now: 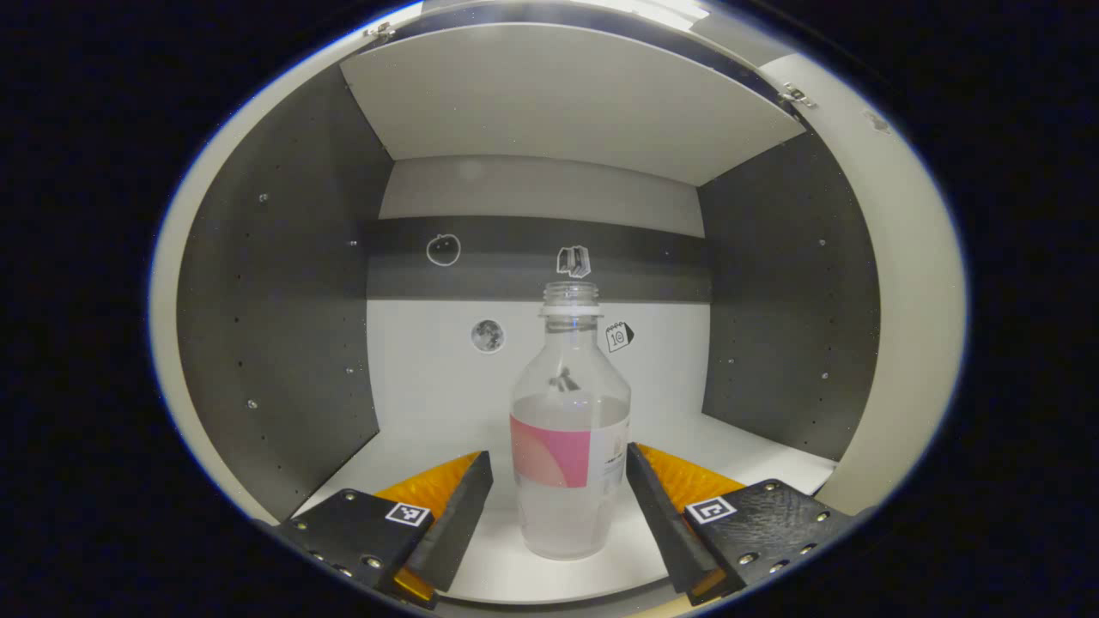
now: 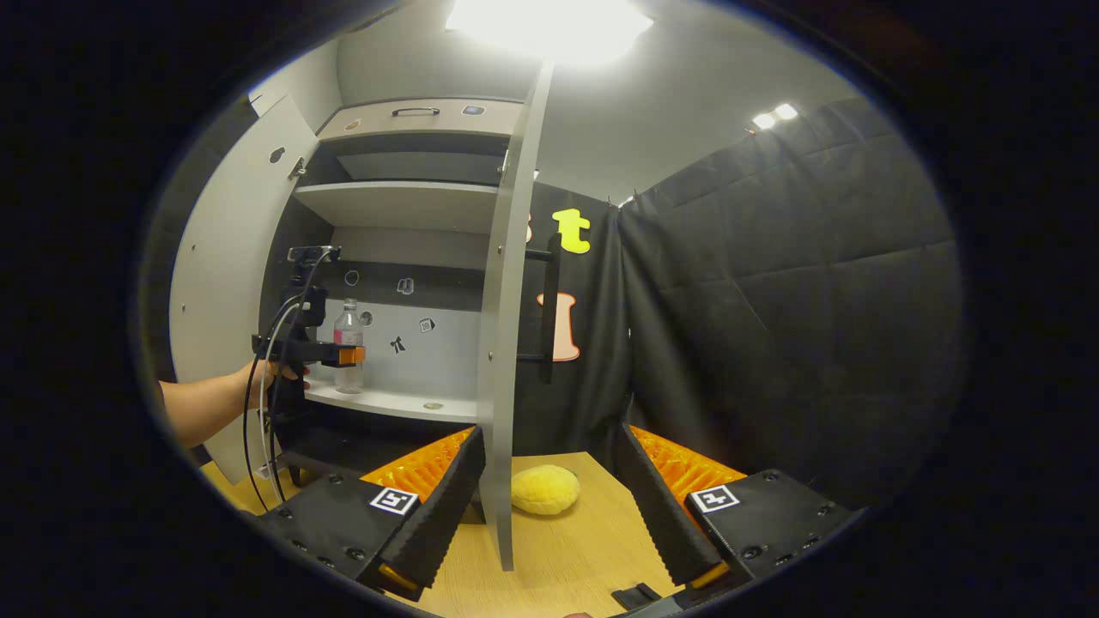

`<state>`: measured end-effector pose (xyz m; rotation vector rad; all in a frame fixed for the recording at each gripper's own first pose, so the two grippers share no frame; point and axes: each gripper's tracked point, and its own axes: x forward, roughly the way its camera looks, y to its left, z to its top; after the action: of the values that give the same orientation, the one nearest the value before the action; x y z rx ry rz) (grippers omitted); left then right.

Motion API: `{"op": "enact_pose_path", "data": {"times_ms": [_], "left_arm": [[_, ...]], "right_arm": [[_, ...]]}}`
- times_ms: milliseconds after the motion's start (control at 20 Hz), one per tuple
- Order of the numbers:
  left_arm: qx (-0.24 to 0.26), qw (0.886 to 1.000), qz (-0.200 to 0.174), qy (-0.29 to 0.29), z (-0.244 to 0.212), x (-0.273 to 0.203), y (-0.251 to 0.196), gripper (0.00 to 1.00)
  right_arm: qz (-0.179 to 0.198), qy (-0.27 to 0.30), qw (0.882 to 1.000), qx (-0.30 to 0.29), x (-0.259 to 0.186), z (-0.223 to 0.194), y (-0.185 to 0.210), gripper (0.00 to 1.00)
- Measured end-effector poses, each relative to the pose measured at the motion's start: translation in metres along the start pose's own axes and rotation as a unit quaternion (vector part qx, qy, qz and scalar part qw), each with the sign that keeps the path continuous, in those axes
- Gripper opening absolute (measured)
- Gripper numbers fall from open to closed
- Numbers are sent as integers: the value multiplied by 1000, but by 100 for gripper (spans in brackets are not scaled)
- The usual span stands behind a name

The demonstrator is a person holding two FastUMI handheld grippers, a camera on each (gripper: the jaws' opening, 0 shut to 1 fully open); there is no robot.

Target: Grasp the bottle in the cabinet with the left hand and place it on the coaster, then close the right door with the right hand and the left door with the left hand.

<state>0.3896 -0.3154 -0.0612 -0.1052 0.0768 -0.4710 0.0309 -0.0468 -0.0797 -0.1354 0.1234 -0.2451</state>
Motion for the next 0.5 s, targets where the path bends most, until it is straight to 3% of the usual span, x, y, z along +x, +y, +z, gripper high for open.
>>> {"op": "enact_pose_path", "data": {"times_ms": [100, 200, 400, 450, 500], "left_arm": [[4, 1000, -1, 5, -3, 1, -3, 85], [4, 1000, -7, 6, -3, 0, -5, 70], [4, 1000, -6, -9, 9, -9, -7, 70], [6, 1000, -3, -16, 15, -14, -8, 70], [7, 1000, -1, -22, 19, -24, -9, 70]], "right_arm": [[-1, 0, 1000, 0, -2, 0, -1, 99], [-2, -2, 1000, 2, -4, 1, -2, 99], [3, -5, 1000, 7, -8, 3, -7, 99], [6, -6, 1000, 9, -9, 3, -8, 95], [10, -8, 1000, 9, -10, 5, -8, 99]]}}
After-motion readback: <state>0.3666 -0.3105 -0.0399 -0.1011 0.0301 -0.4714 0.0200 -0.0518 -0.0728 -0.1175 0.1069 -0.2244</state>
